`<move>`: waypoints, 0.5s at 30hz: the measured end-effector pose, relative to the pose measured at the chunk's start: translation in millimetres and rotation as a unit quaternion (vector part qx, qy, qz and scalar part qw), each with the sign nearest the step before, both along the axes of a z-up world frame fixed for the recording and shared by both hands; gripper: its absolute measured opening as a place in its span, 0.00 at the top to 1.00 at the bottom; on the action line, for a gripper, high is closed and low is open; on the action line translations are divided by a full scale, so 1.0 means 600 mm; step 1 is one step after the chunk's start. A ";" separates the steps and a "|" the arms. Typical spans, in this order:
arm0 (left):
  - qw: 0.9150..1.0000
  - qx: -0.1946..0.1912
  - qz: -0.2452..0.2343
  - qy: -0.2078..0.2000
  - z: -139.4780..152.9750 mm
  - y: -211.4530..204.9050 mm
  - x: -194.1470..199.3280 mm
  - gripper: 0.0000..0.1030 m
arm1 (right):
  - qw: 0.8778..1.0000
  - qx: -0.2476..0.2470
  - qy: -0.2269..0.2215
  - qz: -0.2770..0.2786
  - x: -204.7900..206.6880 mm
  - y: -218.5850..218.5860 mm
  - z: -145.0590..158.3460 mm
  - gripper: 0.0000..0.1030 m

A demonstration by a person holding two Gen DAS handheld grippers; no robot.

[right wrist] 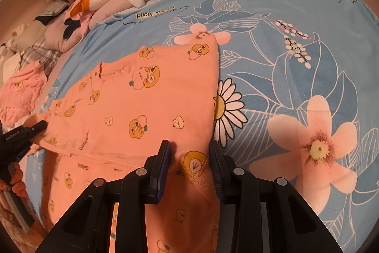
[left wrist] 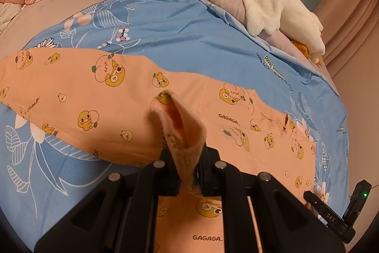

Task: Fold small clothes
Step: 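Lift the held sleeve and fold it across the romper body with the left gripper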

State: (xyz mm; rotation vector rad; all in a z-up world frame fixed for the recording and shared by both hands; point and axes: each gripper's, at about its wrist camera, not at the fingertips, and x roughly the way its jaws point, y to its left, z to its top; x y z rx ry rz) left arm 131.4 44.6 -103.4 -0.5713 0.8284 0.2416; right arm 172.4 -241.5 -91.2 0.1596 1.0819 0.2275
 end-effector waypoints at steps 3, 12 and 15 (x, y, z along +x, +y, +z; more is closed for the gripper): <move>1.000 -0.003 0.004 0.002 -0.001 0.008 -0.004 0.87 | 1.000 0.000 0.000 0.000 0.000 0.000 0.000 0.66; 1.000 0.017 0.009 0.008 -0.015 0.020 -0.012 0.91 | 1.000 -0.001 0.000 0.000 0.000 0.000 0.000 0.66; 1.000 0.016 0.013 0.006 -0.017 0.021 -0.014 0.91 | 1.000 -0.001 0.000 0.001 0.000 0.000 0.000 0.66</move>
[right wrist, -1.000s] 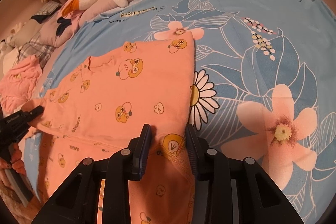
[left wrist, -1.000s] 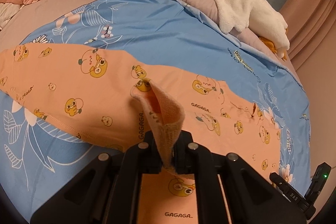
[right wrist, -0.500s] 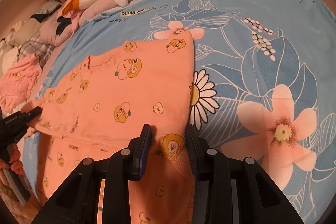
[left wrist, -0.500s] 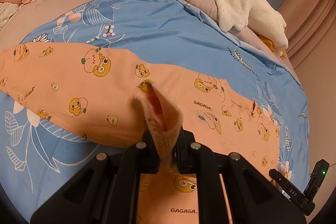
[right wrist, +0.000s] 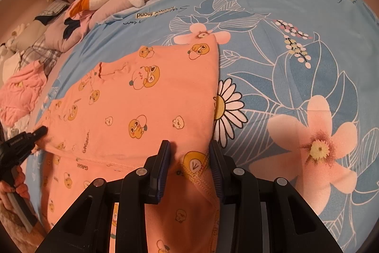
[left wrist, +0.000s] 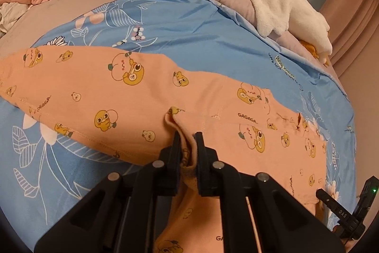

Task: Fold small clothes
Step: 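Lift the held sleeve and fold it across the romper body with the left gripper, then lower the sleeve onto the romper and open the left gripper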

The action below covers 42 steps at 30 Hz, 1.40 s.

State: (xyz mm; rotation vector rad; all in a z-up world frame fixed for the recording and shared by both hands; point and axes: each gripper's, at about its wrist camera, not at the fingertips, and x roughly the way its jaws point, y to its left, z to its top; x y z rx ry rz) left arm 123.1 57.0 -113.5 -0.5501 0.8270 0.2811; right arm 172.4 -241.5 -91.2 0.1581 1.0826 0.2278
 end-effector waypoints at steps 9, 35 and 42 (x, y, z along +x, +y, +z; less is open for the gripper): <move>1.000 0.004 -0.003 0.018 -0.014 0.004 0.003 0.90 | 1.000 -0.003 0.000 0.001 0.000 0.001 -0.002 0.66; 0.999 0.000 0.002 0.039 -0.047 0.011 0.007 0.85 | 1.000 -0.014 -0.002 0.004 0.000 0.005 -0.003 0.66; 0.999 -0.011 0.004 0.038 -0.050 0.016 0.007 0.85 | 1.000 -0.014 -0.002 0.004 0.001 0.004 -0.003 0.66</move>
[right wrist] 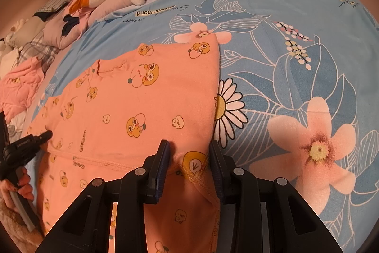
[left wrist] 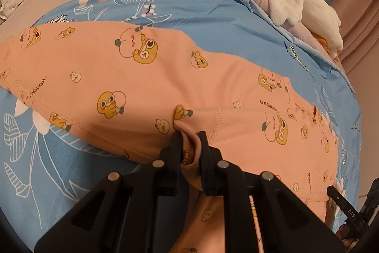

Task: Fold small clothes
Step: 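Lower the sleeve onto the romper and open the left gripper, then move the left gripper to the romper's folded side and grasp its edge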

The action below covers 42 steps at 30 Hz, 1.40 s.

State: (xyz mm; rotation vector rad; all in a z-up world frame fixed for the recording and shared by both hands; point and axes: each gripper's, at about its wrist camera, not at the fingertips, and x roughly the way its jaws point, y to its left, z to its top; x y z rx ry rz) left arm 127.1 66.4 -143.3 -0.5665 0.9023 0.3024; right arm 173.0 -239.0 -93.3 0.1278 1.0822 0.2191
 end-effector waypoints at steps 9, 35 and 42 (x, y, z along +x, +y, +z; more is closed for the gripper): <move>1.000 -0.029 0.011 -0.001 0.001 0.008 -0.001 0.86 | 1.000 -0.002 0.001 -0.001 -0.001 0.000 0.000 0.66; 0.994 0.045 0.074 -0.065 0.129 0.082 -0.142 0.13 | 0.994 -0.036 -0.086 -0.058 -0.074 -0.030 0.101 0.30; 0.991 0.031 0.106 -0.080 0.147 0.150 -0.190 0.10 | 0.986 -0.046 -0.125 -0.096 -0.159 -0.017 0.162 0.16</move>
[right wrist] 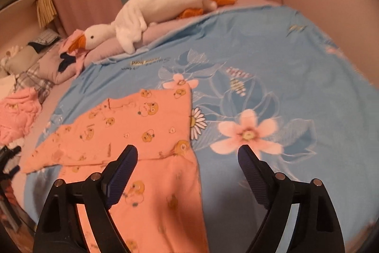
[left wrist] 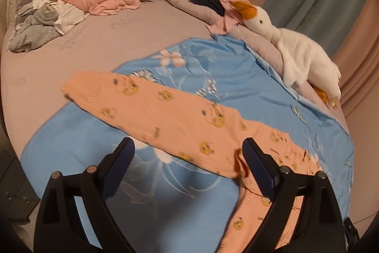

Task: Fold small clothes
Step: 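Move the left gripper to the romper's folded side and grasp its edge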

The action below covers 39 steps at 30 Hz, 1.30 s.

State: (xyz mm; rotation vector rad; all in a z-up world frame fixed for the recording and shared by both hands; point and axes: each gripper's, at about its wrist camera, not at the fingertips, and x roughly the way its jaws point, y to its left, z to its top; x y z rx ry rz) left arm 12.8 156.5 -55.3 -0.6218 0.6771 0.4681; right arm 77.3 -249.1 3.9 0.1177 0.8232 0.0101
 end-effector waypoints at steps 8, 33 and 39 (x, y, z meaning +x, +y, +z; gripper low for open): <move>0.997 -0.054 0.059 0.008 -0.040 0.091 -0.025 0.10 | 0.997 -0.009 -0.074 0.016 -0.050 0.057 0.100 0.10; 0.950 -0.208 0.218 -0.085 -0.152 0.264 -0.056 0.98 | 0.998 -0.011 -0.035 0.056 -0.014 0.192 0.078 0.10; 0.973 -0.129 0.157 -0.113 -0.063 0.202 -0.025 1.00 | 0.998 -0.009 -0.040 0.057 -0.019 0.196 0.083 0.10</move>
